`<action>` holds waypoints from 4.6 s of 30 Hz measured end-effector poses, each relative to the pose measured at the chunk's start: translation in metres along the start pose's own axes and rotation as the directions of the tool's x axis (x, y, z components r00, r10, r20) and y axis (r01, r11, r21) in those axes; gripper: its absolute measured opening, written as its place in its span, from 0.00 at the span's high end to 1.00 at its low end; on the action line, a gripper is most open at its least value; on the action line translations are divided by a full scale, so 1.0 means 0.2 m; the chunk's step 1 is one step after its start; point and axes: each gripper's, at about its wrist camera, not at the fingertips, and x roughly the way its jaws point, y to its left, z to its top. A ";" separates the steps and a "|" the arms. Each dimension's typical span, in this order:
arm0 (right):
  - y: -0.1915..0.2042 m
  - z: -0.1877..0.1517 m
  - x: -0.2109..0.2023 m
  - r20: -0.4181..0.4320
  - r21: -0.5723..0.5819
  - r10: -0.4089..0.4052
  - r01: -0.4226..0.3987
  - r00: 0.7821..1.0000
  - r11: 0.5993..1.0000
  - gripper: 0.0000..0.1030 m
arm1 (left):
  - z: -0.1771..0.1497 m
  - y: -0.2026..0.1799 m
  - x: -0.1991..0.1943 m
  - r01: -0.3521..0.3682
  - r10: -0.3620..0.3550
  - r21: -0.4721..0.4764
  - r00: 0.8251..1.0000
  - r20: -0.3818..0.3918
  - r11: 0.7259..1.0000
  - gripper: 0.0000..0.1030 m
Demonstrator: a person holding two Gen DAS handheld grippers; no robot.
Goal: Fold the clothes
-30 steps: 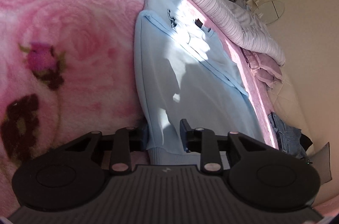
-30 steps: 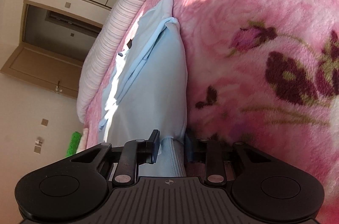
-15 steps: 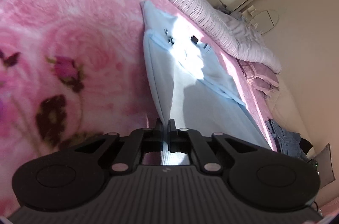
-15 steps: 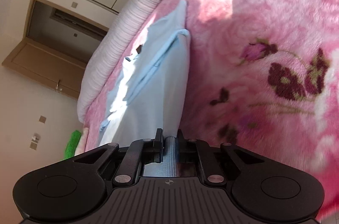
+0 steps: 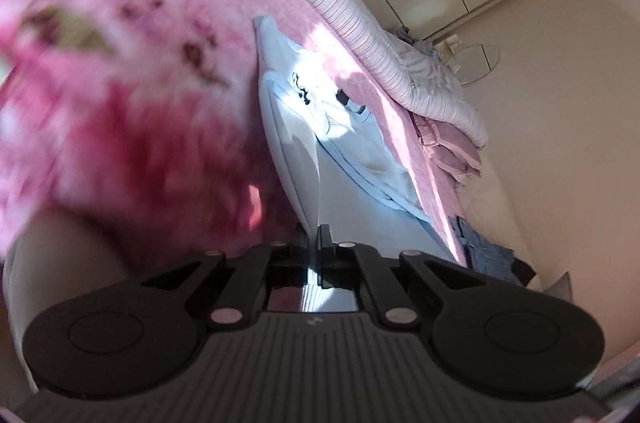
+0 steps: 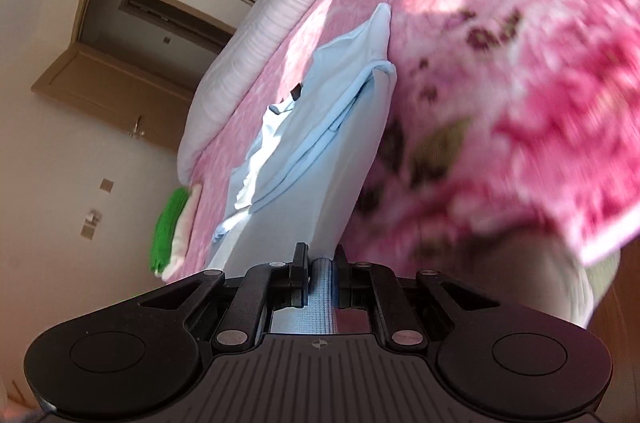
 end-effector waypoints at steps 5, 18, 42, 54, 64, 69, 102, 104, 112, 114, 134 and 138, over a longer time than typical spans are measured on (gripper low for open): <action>0.04 -0.13 -0.11 -0.030 -0.012 -0.014 0.014 0.999 1.000 0.91 | -0.02 -0.02 -0.10 0.011 -0.011 -0.006 1.000 -0.016 1.000 0.99; 0.26 0.65 0.23 0.051 -0.097 0.128 -0.123 0.990 0.988 0.91 | 0.82 -0.16 0.44 0.116 -0.116 -0.042 0.993 -0.001 0.992 0.98; 0.05 1.07 1.00 0.035 -0.435 -0.259 0.248 0.965 0.865 0.65 | 1.14 -0.10 1.20 -0.118 0.155 0.331 0.984 -0.089 0.936 0.70; -0.06 1.19 1.20 -0.006 -0.413 -0.286 0.258 0.958 0.873 0.65 | 1.16 -0.07 1.37 -0.134 0.213 0.403 0.964 -0.157 0.905 0.84; -0.18 1.28 1.15 -0.020 -0.221 -0.161 0.152 0.987 0.963 0.65 | 1.19 -0.03 1.36 -0.104 0.152 0.298 0.978 -0.143 0.949 0.79; -0.24 1.32 1.17 -0.037 -0.152 -0.148 0.141 0.988 0.978 0.65 | 1.19 -0.01 1.40 -0.127 0.176 0.289 0.972 -0.153 0.949 0.77; 0.06 1.27 1.20 0.264 -0.533 -0.201 0.316 0.943 0.785 0.96 | 1.21 -0.12 1.37 -0.152 0.123 0.430 0.988 0.094 0.890 0.92; 0.06 1.29 1.22 0.278 -0.525 -0.198 0.321 0.940 0.788 0.96 | 1.22 -0.12 1.38 -0.150 0.114 0.436 0.988 0.107 0.887 0.92; 0.04 1.32 1.31 0.298 -0.516 -0.224 0.354 0.928 0.780 0.96 | 1.22 -0.09 1.43 -0.175 0.143 0.430 0.984 0.106 0.886 0.92; 0.04 1.32 1.32 0.307 -0.512 -0.221 0.356 0.926 0.782 0.96 | 1.23 -0.08 1.43 -0.176 0.141 0.425 0.984 0.112 0.888 0.92; 0.25 1.08 1.29 0.396 -0.585 -0.444 0.593 0.804 0.553 0.76 | 1.06 -0.27 1.27 -0.420 0.383 0.495 0.906 0.181 0.760 0.80; 0.41 0.70 1.27 0.286 -0.722 -0.304 0.412 0.909 0.556 0.76 | 0.74 -0.48 1.24 -0.333 0.311 0.618 0.939 0.148 0.712 0.80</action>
